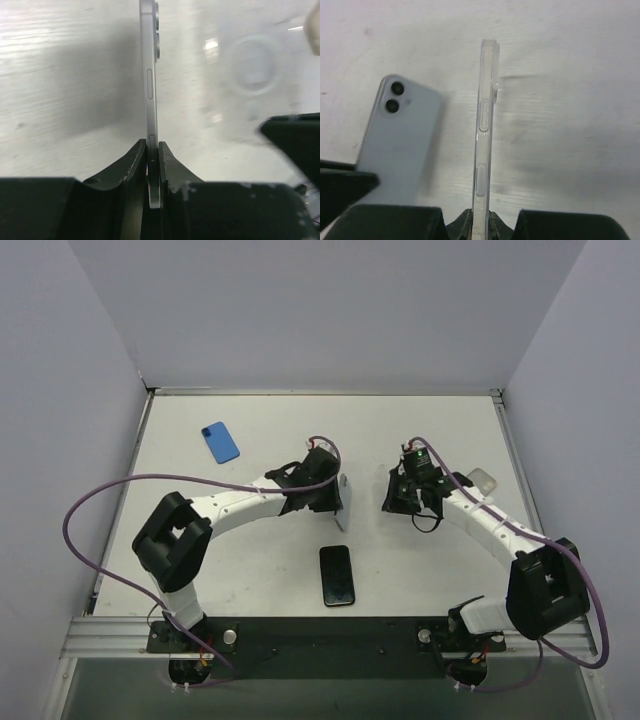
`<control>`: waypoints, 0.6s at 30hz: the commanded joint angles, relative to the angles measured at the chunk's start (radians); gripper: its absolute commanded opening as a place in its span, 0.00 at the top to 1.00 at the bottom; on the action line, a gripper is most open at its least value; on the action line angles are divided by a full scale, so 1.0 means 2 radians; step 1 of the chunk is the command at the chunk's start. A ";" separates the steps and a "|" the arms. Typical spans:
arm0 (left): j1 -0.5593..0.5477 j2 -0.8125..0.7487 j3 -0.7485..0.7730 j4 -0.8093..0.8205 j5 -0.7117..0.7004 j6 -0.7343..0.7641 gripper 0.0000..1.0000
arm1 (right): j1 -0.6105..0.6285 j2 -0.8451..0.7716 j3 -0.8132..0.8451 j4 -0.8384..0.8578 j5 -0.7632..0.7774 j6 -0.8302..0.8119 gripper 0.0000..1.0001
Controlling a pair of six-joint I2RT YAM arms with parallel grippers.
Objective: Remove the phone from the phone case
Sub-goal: Remove the phone case from the phone, then place the phone case at the center of the board.
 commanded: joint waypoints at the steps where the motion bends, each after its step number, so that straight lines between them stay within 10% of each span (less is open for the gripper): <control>1: 0.024 -0.025 -0.008 -0.066 -0.027 0.036 1.00 | -0.030 -0.024 0.009 -0.040 0.078 -0.020 1.00; 18: 0.132 -0.147 -0.069 -0.007 0.070 0.051 1.00 | -0.142 -0.058 -0.021 0.045 -0.019 0.033 1.00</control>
